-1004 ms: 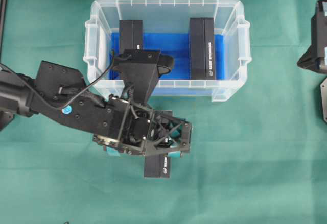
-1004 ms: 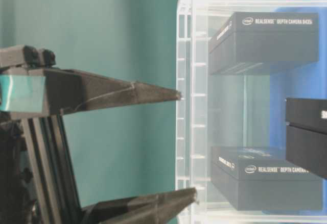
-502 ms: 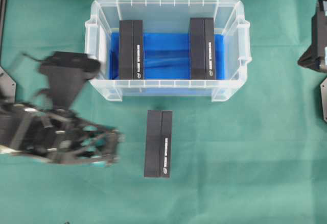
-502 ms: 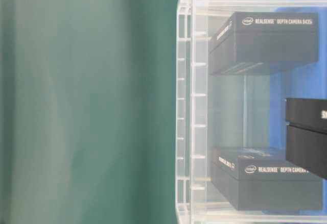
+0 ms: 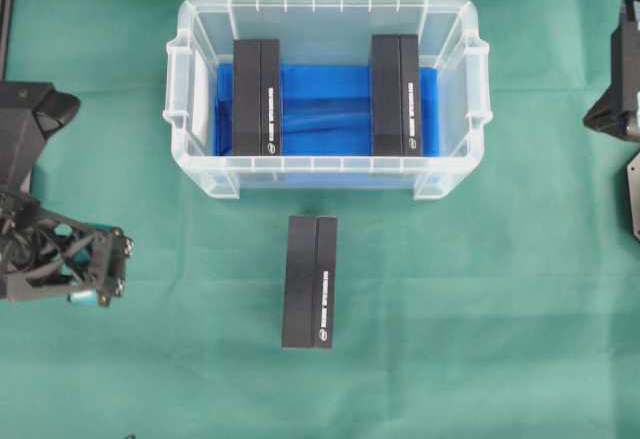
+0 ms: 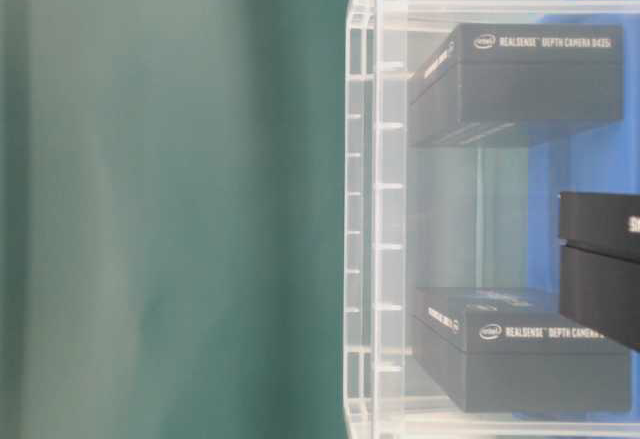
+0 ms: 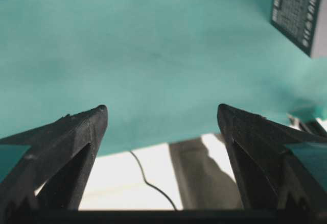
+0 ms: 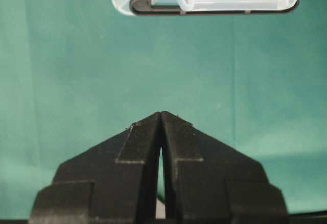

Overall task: Take the box out of the case with the left arm.
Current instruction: 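Withdraw the open left gripper to the left side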

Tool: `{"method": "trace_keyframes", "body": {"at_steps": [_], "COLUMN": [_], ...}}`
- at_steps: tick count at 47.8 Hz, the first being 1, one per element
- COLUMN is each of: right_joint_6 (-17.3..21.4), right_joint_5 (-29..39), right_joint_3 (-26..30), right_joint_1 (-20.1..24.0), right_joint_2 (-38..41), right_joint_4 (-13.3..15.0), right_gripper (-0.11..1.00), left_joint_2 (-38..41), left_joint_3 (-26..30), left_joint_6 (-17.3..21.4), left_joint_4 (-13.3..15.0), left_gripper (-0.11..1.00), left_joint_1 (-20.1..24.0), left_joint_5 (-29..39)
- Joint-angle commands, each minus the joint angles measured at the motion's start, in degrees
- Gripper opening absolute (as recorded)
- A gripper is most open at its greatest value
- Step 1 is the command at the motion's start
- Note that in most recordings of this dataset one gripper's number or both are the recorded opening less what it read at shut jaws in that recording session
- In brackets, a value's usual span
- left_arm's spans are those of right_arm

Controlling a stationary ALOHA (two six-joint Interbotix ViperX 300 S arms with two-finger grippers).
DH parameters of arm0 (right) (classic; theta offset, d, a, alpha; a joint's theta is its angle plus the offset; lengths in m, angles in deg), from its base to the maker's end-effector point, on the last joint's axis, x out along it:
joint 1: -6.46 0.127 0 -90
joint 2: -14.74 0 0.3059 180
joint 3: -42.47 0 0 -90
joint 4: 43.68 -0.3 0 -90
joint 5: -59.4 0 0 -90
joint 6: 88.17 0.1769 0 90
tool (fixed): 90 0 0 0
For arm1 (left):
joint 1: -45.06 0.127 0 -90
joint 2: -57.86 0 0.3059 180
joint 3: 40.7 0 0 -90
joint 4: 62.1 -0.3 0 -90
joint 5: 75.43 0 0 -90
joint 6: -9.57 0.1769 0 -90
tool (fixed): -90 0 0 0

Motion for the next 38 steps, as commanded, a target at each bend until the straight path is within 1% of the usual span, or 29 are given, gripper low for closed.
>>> {"method": "trace_keyframes", "body": {"at_steps": [1, 4, 9, 15, 16, 19, 27, 31, 35, 38], "right_joint_6": [0.0, 0.0, 0.09, 0.09, 0.09, 0.09, 0.09, 0.09, 0.09, 0.09], "right_joint_5": [0.44, 0.79, 0.88, 0.88, 0.88, 0.88, 0.88, 0.88, 0.88, 0.88], "right_joint_3": [0.97, 0.97, 0.97, 1.05, 1.05, 0.97, 1.05, 0.97, 1.05, 1.05], "right_joint_1": [0.0, 0.0, 0.0, 0.0, 0.0, 0.0, 0.0, 0.0, 0.0, 0.0], "right_joint_2": [-0.09, -0.09, -0.09, -0.09, -0.09, -0.09, -0.09, -0.09, -0.09, -0.09], "right_joint_4": [0.09, 0.09, 0.09, 0.09, 0.09, 0.09, 0.09, 0.09, 0.09, 0.09], "right_gripper": [0.03, 0.03, 0.03, 0.03, 0.03, 0.03, 0.03, 0.03, 0.03, 0.03], "left_joint_2": [-1.85, -3.16, -5.71, -8.09, -8.61, -9.32, -9.23, -8.53, -8.0, -7.73], "left_joint_3": [-0.09, -1.05, -2.72, -4.13, -4.39, -4.66, -4.48, -4.13, -3.6, -3.43], "left_joint_6": [0.18, 1.58, 6.42, 12.13, 13.45, 16.61, 25.93, 30.15, 32.87, 34.45], "left_joint_4": [-0.09, 0.0, 0.0, 0.44, 0.53, 0.62, 0.97, 1.32, 1.41, 1.32], "left_gripper": [0.92, 0.92, 0.92, 0.92, 0.92, 0.92, 0.92, 0.92, 0.92, 0.92], "left_joint_1": [1.76, 3.43, 8.09, 15.03, 16.96, 20.83, 29.27, 33.13, 36.04, 37.71], "left_joint_5": [1.67, 2.72, 3.16, 3.52, 3.6, 3.6, 3.96, 5.8, 7.91, 8.26]}}
